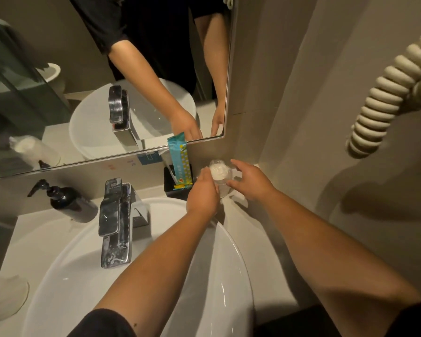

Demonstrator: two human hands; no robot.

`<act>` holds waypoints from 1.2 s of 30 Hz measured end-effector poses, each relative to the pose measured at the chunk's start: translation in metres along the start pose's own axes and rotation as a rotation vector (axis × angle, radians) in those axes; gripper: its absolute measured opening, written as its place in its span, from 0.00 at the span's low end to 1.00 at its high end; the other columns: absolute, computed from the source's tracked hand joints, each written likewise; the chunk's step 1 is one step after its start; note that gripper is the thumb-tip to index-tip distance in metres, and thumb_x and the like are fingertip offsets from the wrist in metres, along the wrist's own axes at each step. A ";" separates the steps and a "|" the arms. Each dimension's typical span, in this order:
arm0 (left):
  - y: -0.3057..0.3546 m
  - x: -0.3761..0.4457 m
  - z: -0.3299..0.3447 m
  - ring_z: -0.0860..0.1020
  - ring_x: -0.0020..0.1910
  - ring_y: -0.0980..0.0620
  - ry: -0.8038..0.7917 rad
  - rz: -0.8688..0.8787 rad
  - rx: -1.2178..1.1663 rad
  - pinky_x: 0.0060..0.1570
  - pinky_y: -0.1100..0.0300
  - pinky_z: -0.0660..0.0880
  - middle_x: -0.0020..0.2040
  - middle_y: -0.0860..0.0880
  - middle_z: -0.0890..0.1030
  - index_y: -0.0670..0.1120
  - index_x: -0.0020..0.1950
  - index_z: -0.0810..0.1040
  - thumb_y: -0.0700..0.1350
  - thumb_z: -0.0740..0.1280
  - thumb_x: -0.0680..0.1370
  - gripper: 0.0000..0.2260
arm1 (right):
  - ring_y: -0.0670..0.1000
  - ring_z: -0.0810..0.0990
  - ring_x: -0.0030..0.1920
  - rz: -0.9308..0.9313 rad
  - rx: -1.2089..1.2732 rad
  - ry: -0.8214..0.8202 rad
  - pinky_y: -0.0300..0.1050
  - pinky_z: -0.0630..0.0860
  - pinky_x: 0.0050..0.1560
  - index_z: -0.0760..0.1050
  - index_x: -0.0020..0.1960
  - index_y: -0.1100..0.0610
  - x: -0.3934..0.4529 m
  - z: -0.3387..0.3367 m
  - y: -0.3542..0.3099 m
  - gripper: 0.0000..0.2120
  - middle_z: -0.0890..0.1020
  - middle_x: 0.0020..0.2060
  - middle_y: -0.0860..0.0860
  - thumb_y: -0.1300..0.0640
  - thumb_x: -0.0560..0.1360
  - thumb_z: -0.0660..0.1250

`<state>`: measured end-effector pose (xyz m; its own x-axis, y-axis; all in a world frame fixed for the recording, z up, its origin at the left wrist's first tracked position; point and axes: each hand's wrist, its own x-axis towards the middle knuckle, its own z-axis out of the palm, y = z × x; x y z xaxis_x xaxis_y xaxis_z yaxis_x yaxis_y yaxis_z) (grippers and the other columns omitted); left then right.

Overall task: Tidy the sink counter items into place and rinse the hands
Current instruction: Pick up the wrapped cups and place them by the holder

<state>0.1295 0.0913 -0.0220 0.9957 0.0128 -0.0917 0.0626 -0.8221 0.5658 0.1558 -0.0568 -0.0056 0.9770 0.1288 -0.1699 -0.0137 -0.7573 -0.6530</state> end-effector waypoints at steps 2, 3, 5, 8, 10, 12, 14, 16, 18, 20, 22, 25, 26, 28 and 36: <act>0.002 -0.009 -0.010 0.76 0.59 0.41 -0.001 0.054 0.040 0.52 0.47 0.76 0.67 0.42 0.71 0.44 0.69 0.64 0.41 0.64 0.77 0.21 | 0.54 0.71 0.68 -0.042 -0.064 0.029 0.44 0.66 0.66 0.65 0.73 0.55 -0.013 -0.009 -0.008 0.31 0.72 0.69 0.55 0.53 0.73 0.71; 0.002 -0.016 -0.016 0.76 0.60 0.40 -0.004 0.078 0.071 0.53 0.47 0.75 0.68 0.42 0.70 0.44 0.69 0.64 0.41 0.63 0.77 0.20 | 0.55 0.71 0.68 -0.068 -0.101 0.037 0.44 0.66 0.66 0.66 0.73 0.56 -0.023 -0.012 -0.012 0.30 0.73 0.69 0.55 0.53 0.74 0.70; 0.000 -0.034 -0.028 0.72 0.66 0.42 -0.024 0.118 0.136 0.57 0.48 0.73 0.72 0.42 0.66 0.45 0.71 0.64 0.43 0.60 0.79 0.20 | 0.55 0.71 0.67 -0.116 -0.167 0.030 0.45 0.67 0.65 0.67 0.72 0.56 -0.045 -0.012 -0.020 0.27 0.73 0.68 0.54 0.53 0.75 0.68; -0.009 -0.078 -0.044 0.60 0.75 0.47 -0.042 0.168 0.237 0.69 0.52 0.64 0.77 0.45 0.59 0.45 0.76 0.59 0.45 0.57 0.81 0.23 | 0.54 0.72 0.67 -0.172 -0.239 -0.001 0.46 0.69 0.65 0.67 0.71 0.55 -0.086 -0.001 -0.031 0.25 0.73 0.68 0.53 0.52 0.76 0.65; -0.022 -0.113 -0.048 0.59 0.75 0.47 -0.065 0.201 0.298 0.71 0.54 0.58 0.77 0.45 0.58 0.44 0.76 0.58 0.48 0.54 0.82 0.23 | 0.54 0.71 0.67 -0.215 -0.306 -0.030 0.48 0.69 0.66 0.67 0.71 0.53 -0.111 0.013 -0.038 0.24 0.73 0.69 0.52 0.50 0.77 0.64; -0.042 -0.149 -0.050 0.59 0.75 0.47 -0.114 0.208 0.361 0.72 0.55 0.56 0.77 0.44 0.58 0.44 0.76 0.58 0.49 0.53 0.82 0.23 | 0.53 0.69 0.68 -0.254 -0.355 -0.087 0.47 0.66 0.68 0.66 0.72 0.53 -0.133 0.029 -0.043 0.25 0.71 0.70 0.51 0.49 0.77 0.63; -0.064 -0.180 -0.053 0.60 0.74 0.46 -0.122 0.184 0.426 0.71 0.54 0.59 0.76 0.44 0.60 0.44 0.76 0.59 0.51 0.53 0.82 0.24 | 0.52 0.67 0.70 -0.301 -0.384 -0.160 0.46 0.65 0.69 0.65 0.72 0.54 -0.148 0.047 -0.049 0.25 0.70 0.71 0.51 0.48 0.77 0.62; -0.083 -0.201 -0.058 0.66 0.70 0.45 -0.102 0.140 0.471 0.68 0.54 0.64 0.74 0.44 0.64 0.44 0.75 0.61 0.53 0.54 0.81 0.24 | 0.51 0.67 0.71 -0.334 -0.403 -0.195 0.46 0.65 0.70 0.64 0.72 0.52 -0.158 0.065 -0.056 0.26 0.70 0.71 0.50 0.46 0.77 0.62; -0.095 -0.216 -0.066 0.70 0.65 0.46 -0.078 0.113 0.489 0.64 0.55 0.67 0.70 0.44 0.69 0.44 0.73 0.64 0.53 0.56 0.80 0.23 | 0.51 0.66 0.72 -0.358 -0.413 -0.229 0.46 0.64 0.71 0.63 0.73 0.52 -0.165 0.082 -0.066 0.27 0.69 0.72 0.50 0.45 0.77 0.62; -0.105 -0.228 -0.077 0.70 0.64 0.46 -0.055 0.092 0.467 0.64 0.56 0.67 0.68 0.45 0.71 0.44 0.72 0.65 0.53 0.57 0.79 0.23 | 0.52 0.67 0.71 -0.406 -0.439 -0.265 0.46 0.65 0.69 0.64 0.72 0.53 -0.170 0.100 -0.078 0.27 0.70 0.71 0.51 0.46 0.76 0.61; -0.113 -0.237 -0.084 0.69 0.66 0.46 -0.025 0.084 0.443 0.66 0.56 0.65 0.68 0.44 0.71 0.44 0.71 0.67 0.52 0.59 0.79 0.23 | 0.53 0.70 0.68 -0.459 -0.451 -0.286 0.45 0.68 0.65 0.67 0.70 0.54 -0.175 0.115 -0.088 0.25 0.73 0.67 0.52 0.46 0.75 0.61; -0.136 -0.259 -0.098 0.63 0.73 0.46 0.001 0.018 0.446 0.71 0.56 0.57 0.74 0.44 0.65 0.43 0.74 0.62 0.52 0.56 0.81 0.24 | 0.52 0.73 0.62 -0.545 -0.442 -0.327 0.44 0.71 0.59 0.71 0.64 0.52 -0.187 0.144 -0.112 0.20 0.77 0.60 0.50 0.46 0.74 0.62; -0.146 -0.266 -0.102 0.59 0.75 0.46 0.004 -0.004 0.461 0.73 0.57 0.52 0.76 0.44 0.62 0.43 0.76 0.59 0.52 0.54 0.82 0.25 | 0.53 0.73 0.63 -0.575 -0.440 -0.339 0.44 0.71 0.60 0.71 0.65 0.53 -0.191 0.153 -0.122 0.21 0.77 0.61 0.50 0.46 0.75 0.62; -0.166 -0.279 -0.111 0.55 0.76 0.48 0.025 -0.058 0.477 0.74 0.57 0.48 0.77 0.45 0.58 0.44 0.77 0.56 0.54 0.52 0.82 0.25 | 0.54 0.72 0.66 -0.623 -0.443 -0.358 0.46 0.69 0.65 0.69 0.69 0.55 -0.198 0.172 -0.140 0.24 0.75 0.66 0.52 0.46 0.76 0.62; -0.249 -0.311 -0.169 0.55 0.76 0.51 0.155 -0.237 0.404 0.73 0.57 0.53 0.78 0.49 0.57 0.48 0.77 0.55 0.57 0.52 0.82 0.26 | 0.52 0.67 0.71 -0.707 -0.421 -0.352 0.45 0.63 0.70 0.64 0.73 0.55 -0.201 0.236 -0.228 0.27 0.70 0.71 0.52 0.44 0.77 0.60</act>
<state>-0.1844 0.3885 0.0041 0.9577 0.2852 -0.0387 0.2875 -0.9410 0.1786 -0.0875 0.2408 0.0034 0.6047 0.7911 -0.0926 0.7137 -0.5898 -0.3779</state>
